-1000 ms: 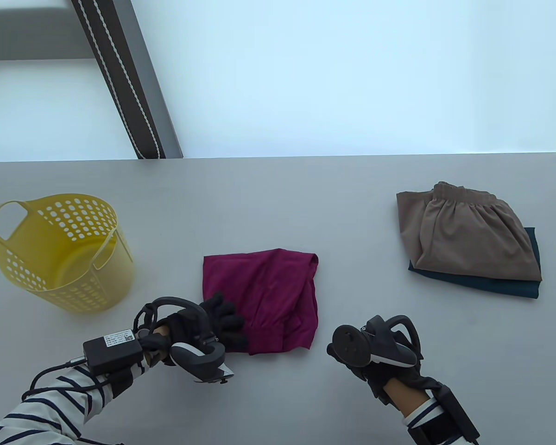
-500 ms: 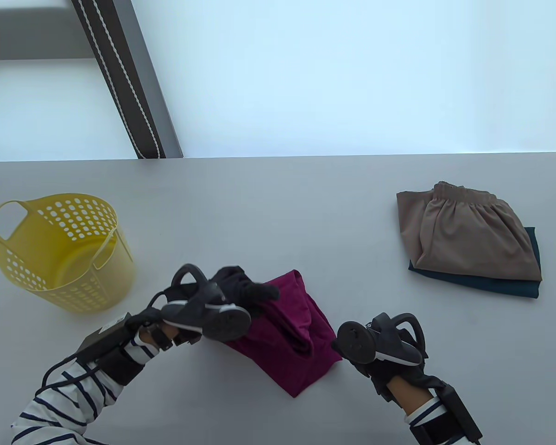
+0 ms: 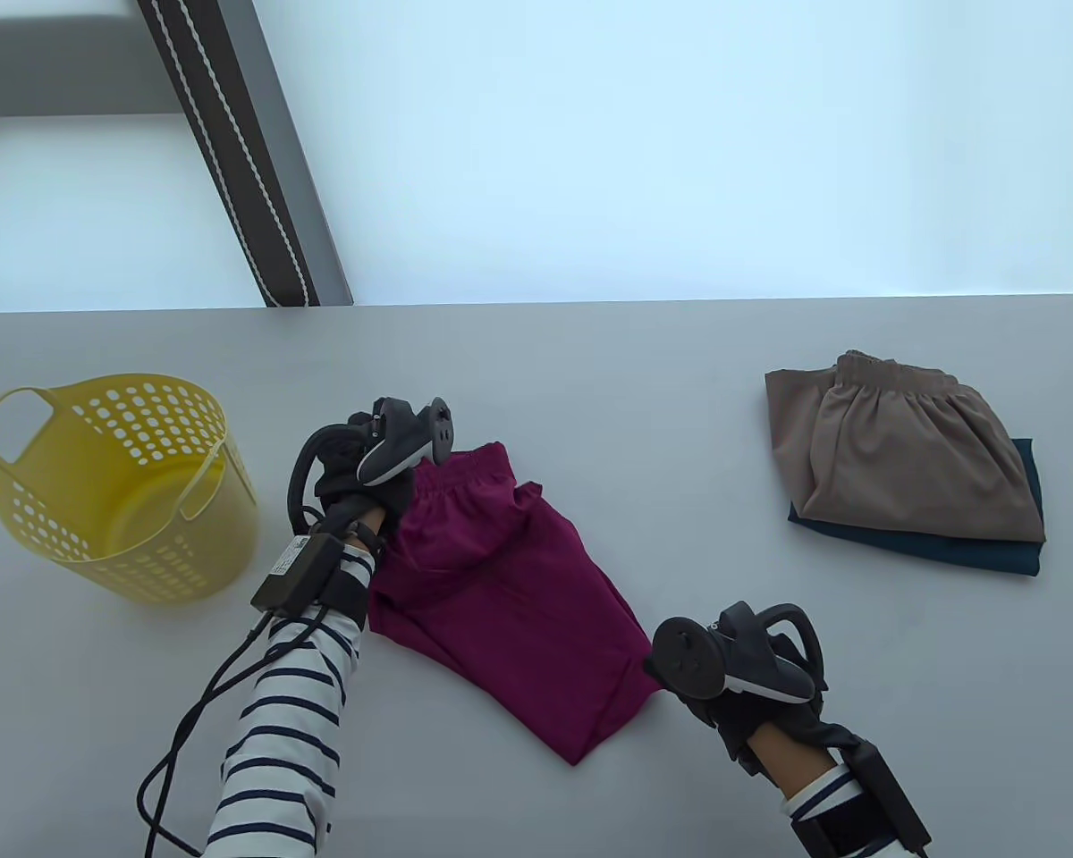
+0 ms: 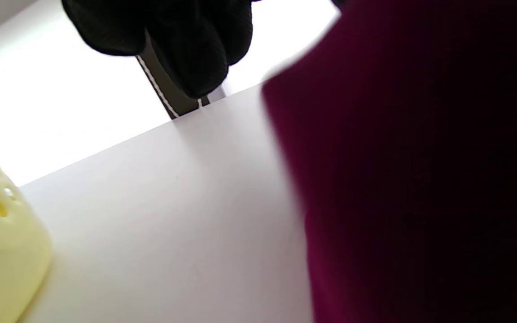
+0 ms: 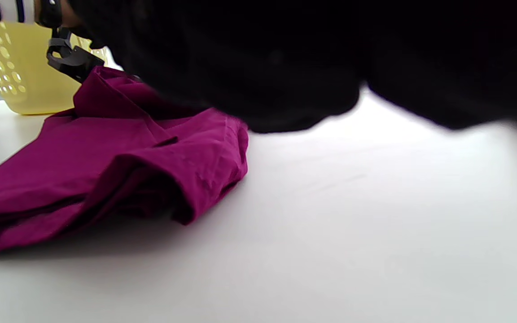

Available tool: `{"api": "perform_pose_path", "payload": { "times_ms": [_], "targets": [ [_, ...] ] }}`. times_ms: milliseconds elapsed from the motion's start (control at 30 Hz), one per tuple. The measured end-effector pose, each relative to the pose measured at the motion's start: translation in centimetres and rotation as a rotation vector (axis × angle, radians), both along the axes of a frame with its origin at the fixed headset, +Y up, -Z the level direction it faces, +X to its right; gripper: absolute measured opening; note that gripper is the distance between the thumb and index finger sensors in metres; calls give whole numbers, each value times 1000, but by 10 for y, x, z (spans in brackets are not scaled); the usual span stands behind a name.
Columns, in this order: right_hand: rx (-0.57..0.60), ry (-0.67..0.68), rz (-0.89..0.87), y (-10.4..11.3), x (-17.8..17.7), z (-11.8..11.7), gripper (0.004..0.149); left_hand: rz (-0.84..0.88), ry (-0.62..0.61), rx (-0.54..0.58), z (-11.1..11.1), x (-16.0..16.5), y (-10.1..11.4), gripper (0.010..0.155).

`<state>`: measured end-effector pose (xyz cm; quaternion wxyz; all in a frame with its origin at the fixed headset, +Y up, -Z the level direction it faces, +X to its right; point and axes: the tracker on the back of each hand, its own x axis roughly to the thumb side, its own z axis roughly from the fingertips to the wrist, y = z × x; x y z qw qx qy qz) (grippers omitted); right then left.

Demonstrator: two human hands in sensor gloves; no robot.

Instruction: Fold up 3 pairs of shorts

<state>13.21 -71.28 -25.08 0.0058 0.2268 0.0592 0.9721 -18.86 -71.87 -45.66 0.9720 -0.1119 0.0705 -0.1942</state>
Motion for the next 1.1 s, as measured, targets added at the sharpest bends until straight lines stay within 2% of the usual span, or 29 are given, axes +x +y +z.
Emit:
{"api": "perform_pose_path", "payload": {
  "times_ms": [67,133,200,300,333,367,467,500,600,667,733,833,933,1000,1067,1100],
  "targets": [
    [-3,4,-3,0,0,0,40,26,53,66,-1,-2,0,75],
    [-8,5,-4,-1,0,0,40,54,66,60,-2,-3,1,71],
    [-16,4,-2,-1,0,0,40,74,85,-63,-3,-4,0,70],
    [-29,3,3,-2,0,-1,40,38,134,-373,-4,-9,-11,82],
    [-31,2,5,-2,0,0,40,-6,161,-442,-5,-13,-17,86],
    [-33,1,7,-2,-1,0,40,-43,174,-463,-4,-16,-23,88],
    [-35,2,14,-2,-2,0,40,-80,195,-494,-2,-22,-38,81],
    [-35,4,16,-2,-2,0,40,-102,177,-450,-1,-20,-38,78],
    [-38,4,17,-3,-3,0,40,-91,150,-423,2,-16,-36,72],
    [-39,1,20,-2,-3,1,40,-63,105,-315,4,-10,-32,66],
    [-28,-3,24,-1,-2,1,40,-12,36,-132,10,0,-20,55],
    [-5,-28,16,2,0,0,40,137,-48,70,19,15,10,46],
    [40,-85,-18,3,3,-1,41,310,-113,156,25,27,48,44],
    [71,-128,-62,4,6,-3,51,477,-224,216,32,33,78,42],
    [70,-149,-117,6,7,-3,63,625,-402,290,41,38,105,41],
    [70,-152,-129,7,7,-4,67,659,-444,293,45,40,115,41]
  ]
}}
